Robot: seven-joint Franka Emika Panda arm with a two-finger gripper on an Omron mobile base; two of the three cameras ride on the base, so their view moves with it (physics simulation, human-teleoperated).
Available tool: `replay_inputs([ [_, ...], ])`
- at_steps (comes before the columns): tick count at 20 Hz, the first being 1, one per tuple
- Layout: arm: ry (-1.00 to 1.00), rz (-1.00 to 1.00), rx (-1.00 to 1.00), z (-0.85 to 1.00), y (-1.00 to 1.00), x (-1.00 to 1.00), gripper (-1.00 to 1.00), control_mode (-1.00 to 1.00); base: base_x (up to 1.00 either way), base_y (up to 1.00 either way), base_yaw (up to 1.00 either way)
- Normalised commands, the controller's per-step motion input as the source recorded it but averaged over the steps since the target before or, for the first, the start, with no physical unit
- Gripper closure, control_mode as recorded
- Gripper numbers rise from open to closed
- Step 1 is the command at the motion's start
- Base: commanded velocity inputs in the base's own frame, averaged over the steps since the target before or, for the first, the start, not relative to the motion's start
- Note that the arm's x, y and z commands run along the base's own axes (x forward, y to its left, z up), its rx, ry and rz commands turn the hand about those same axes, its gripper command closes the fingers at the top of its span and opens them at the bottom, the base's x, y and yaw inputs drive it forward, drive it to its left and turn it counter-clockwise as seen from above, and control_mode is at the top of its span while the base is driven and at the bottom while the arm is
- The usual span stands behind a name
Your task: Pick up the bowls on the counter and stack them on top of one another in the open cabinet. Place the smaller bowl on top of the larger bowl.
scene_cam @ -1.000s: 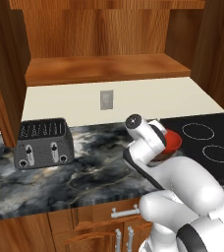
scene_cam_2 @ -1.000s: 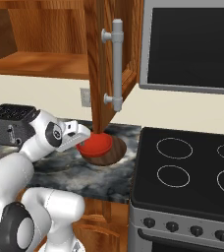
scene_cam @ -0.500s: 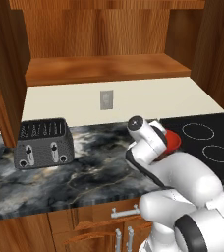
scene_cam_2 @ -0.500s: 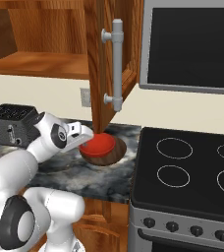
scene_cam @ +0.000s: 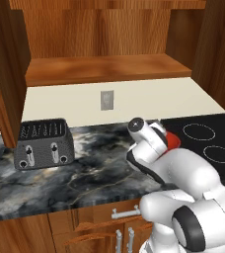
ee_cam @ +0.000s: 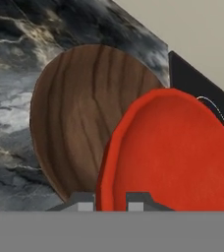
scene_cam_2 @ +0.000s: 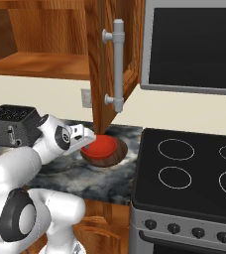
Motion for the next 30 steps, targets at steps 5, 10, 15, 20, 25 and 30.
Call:
replay_inputs([
  [5, 0.04, 0.01, 0.00, -0.16, 0.00, 0.05, 1.00, -1.00, 0.00, 0.00, 0.00],
  [10, 0.03, 0.01, 0.00, -0.10, -0.01, 0.14, 1.00, -1.00, 0.00, 0.00, 0.00],
  [15, 0.01, 0.00, 0.00, -0.08, -0.03, 0.21, 1.00, -1.00, 0.00, 0.00, 0.00],
  [20, 0.01, 0.00, 0.00, -0.10, -0.03, 0.20, 1.00, -1.00, 0.00, 0.00, 0.00],
  [25, 0.01, 0.00, 0.00, -0.17, -0.03, 0.17, 1.00, -1.00, 0.00, 0.00, 0.00],
  [30, 0.02, 0.00, 0.00, -0.18, -0.04, 0.16, 1.00, -1.00, 0.00, 0.00, 0.00],
])
